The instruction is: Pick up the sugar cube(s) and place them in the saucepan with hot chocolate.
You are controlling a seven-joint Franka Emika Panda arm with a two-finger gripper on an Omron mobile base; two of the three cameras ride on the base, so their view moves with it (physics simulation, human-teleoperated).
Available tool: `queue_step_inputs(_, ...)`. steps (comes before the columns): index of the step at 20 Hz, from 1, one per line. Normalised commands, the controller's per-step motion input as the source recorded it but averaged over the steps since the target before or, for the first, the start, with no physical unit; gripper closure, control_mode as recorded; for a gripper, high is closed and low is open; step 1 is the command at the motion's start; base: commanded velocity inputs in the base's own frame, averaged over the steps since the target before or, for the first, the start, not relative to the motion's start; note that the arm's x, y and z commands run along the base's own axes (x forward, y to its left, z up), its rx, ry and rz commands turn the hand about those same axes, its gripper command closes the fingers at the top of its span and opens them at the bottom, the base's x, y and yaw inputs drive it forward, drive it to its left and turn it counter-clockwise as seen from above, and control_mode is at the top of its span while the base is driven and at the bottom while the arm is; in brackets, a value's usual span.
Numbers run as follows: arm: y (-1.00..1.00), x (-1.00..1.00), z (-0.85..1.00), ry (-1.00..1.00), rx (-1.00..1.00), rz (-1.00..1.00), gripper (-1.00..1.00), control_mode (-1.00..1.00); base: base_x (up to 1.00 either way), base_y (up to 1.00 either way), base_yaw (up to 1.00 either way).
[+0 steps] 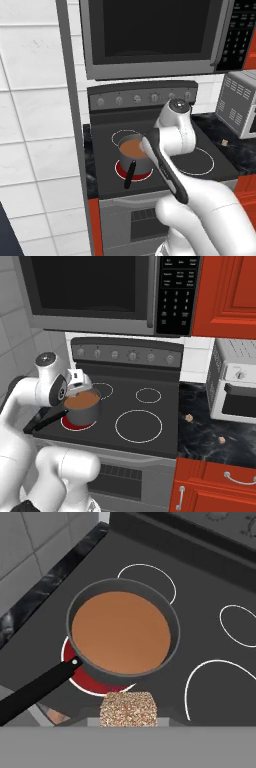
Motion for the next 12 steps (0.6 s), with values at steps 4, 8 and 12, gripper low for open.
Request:
queue_step_inputs(4,0.12,0.13,-0.01,0.04,-0.04,0.0,1.0,-1.0,0.0,0.0,0.0)
queue_step_inputs(8,0.0,0.03,-0.14,0.1,-0.01,0.0,1.0,-1.0,0.0,0.0,0.0)
queue_step_inputs(12,-0.12,0.06,-0.16,0.11,0.0,0.0,1.0,-1.0,0.0,0.0,0.0)
